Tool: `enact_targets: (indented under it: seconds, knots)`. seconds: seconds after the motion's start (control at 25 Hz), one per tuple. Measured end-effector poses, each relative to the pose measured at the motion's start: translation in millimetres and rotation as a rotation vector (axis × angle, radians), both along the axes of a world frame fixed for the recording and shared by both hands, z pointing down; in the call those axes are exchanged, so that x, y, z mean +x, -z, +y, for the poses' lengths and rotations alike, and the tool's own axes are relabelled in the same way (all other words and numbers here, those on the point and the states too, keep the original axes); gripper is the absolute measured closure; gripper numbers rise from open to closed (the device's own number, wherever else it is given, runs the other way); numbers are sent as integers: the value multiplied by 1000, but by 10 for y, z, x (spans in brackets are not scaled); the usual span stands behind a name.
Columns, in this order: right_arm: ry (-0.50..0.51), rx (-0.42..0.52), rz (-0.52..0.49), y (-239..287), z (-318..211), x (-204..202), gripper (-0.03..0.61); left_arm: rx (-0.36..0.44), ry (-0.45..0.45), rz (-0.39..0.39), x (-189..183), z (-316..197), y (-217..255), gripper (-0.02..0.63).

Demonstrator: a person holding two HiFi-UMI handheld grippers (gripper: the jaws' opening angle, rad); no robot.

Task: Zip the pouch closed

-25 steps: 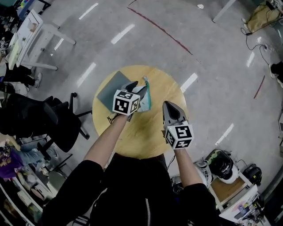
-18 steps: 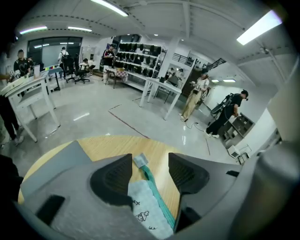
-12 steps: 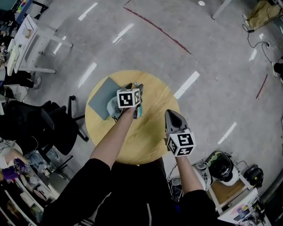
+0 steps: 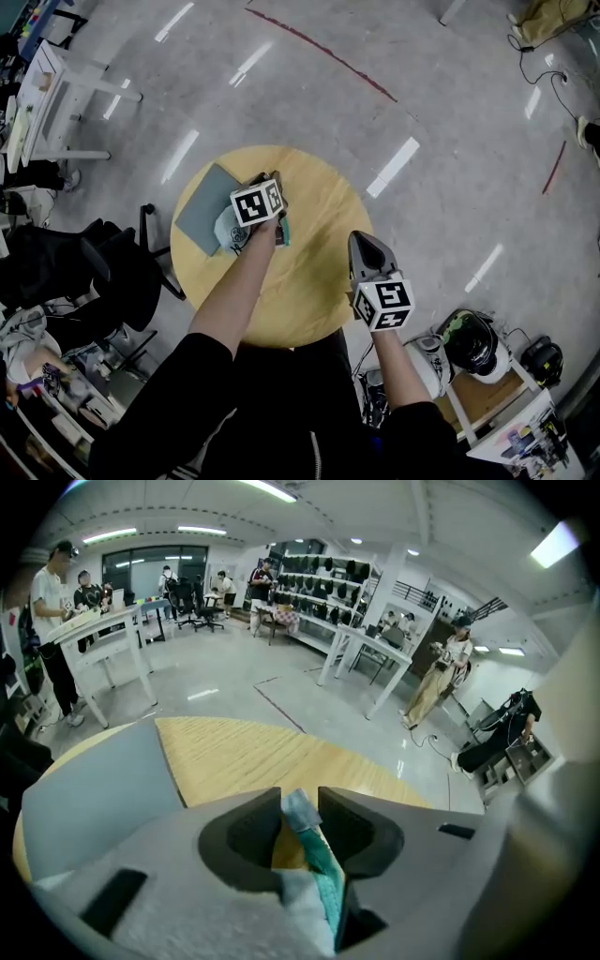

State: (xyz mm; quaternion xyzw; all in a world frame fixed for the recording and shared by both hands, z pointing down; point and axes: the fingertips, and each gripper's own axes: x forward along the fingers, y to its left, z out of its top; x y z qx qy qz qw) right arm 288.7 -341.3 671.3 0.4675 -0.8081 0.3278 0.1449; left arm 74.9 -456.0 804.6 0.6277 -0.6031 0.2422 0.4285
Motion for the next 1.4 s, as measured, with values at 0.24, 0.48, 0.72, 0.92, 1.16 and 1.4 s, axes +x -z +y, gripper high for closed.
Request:
enact_targets:
  seconds: [0.24,0.48,0.72,0.92,1.16,1.4]
  knots:
    - [4,-2,-7,14,38,-93,575,-8,16,114,-17,69,-9,552]
    - [11,7,-8,38,93,-202,575,68,41,274,5,188,121,588]
    - [22,31,-17,160,218,-457,575,258,0,433,-22,254,594,595]
    - [32,58,-30,324,315,-792,575,376,-72,537,-123,377,1021,597]
    - [31,108,-29,558,455,-1142,575,457,-130,634,-284,608,1455,598]
    - [34,171,-16,848,656,-1452,575,562,-232,725,-430,885,2051,601]
